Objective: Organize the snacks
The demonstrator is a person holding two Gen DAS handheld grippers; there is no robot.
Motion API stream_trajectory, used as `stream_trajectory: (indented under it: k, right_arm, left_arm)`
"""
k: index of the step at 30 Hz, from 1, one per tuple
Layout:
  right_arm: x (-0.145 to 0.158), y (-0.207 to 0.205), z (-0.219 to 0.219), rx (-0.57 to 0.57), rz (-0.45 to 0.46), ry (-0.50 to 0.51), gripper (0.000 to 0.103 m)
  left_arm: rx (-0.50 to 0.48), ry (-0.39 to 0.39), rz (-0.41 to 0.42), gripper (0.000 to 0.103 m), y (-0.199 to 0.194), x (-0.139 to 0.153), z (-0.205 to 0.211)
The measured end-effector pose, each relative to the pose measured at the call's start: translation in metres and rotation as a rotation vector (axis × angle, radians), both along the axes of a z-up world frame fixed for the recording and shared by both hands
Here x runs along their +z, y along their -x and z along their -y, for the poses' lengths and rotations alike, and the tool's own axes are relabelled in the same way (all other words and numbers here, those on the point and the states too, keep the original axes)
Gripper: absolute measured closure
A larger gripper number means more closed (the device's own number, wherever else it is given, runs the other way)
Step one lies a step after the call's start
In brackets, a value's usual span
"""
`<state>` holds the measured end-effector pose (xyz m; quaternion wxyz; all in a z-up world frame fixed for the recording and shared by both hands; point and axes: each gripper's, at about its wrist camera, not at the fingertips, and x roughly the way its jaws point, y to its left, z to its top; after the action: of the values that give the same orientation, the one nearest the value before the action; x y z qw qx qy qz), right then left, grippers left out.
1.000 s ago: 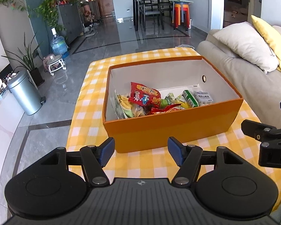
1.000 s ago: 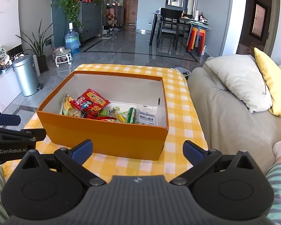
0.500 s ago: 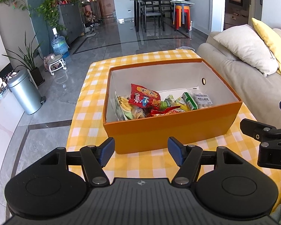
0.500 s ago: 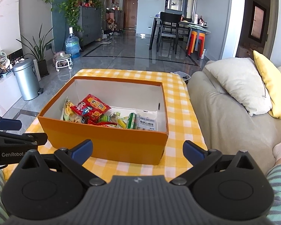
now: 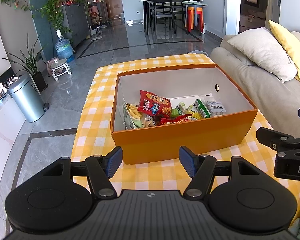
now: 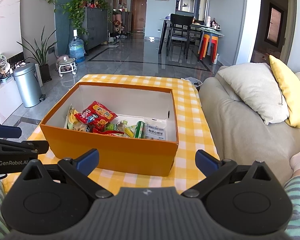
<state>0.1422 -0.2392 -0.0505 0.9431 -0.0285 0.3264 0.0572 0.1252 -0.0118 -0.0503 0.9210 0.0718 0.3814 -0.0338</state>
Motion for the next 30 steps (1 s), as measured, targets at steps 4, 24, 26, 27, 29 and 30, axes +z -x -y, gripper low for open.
stream_trajectory:
  k: [4, 24, 26, 27, 29, 30]
  right_arm:
    - [-0.002, -0.001, -0.001, -0.001, -0.007, 0.004, 0.004]
    - [-0.006, -0.003, 0.001, -0.009, -0.024, 0.0, 0.004]
    - [-0.005, -0.003, 0.001, -0.006, -0.022, -0.003, 0.004]
    - [-0.005, -0.003, 0.001, -0.005, -0.022, -0.004, 0.004]
    - [-0.006, -0.003, 0.001, -0.004, -0.023, -0.003, 0.004]
    - [-0.006, -0.003, 0.001, -0.004, -0.023, -0.002, 0.004]
  left_arm:
    - [-0.002, 0.002, -0.002, 0.027, 0.0, 0.002, 0.001]
    - [-0.005, 0.027, 0.0, 0.027, 0.002, 0.006, 0.009]
    - [-0.004, 0.025, 0.002, 0.027, 0.002, 0.005, 0.009]
    - [-0.002, 0.025, 0.001, 0.027, 0.002, 0.006, 0.01]
    - [-0.001, 0.028, 0.002, 0.027, 0.002, 0.006, 0.01]
    - [-0.002, 0.026, 0.002, 0.027, 0.002, 0.005, 0.008]
